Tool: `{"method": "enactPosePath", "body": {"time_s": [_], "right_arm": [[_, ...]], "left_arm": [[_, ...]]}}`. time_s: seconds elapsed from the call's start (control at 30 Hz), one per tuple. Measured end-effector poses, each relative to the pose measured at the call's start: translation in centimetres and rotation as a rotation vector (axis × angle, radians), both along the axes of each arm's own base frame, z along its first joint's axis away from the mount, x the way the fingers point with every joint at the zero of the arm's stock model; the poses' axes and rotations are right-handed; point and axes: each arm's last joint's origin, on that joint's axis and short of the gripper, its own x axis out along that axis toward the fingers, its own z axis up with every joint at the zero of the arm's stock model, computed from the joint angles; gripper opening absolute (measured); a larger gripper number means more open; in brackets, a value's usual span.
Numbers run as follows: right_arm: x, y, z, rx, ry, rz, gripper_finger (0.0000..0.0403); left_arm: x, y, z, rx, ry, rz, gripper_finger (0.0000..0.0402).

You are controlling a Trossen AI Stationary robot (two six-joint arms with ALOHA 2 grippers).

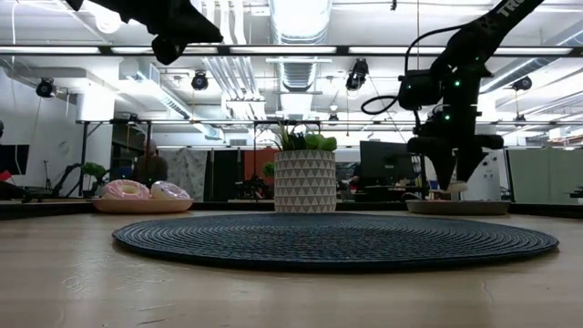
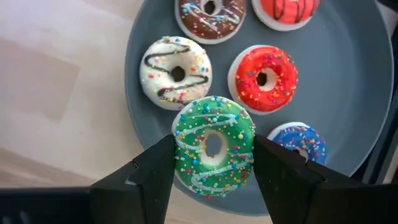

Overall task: Pick & Place donuts
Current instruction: Put the small green donut on the gray plate

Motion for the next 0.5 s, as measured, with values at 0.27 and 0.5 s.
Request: {"method": "enactPosePath", "body": {"time_s": [0.27, 0.5], "right_arm": [[-0.41, 0.35, 0.03, 0.029, -0.008, -0.135, 0.0196], [-0.52, 0.42, -0.16, 0.033, -0.027, -0.213, 0.0194]], "left_arm": [[0.00, 0.01, -0.01, -0.010, -0.001, 0.003, 0.0000], [0.00, 0.02, -0.01, -0.019, -0.003, 0.009, 0.0000]]}}
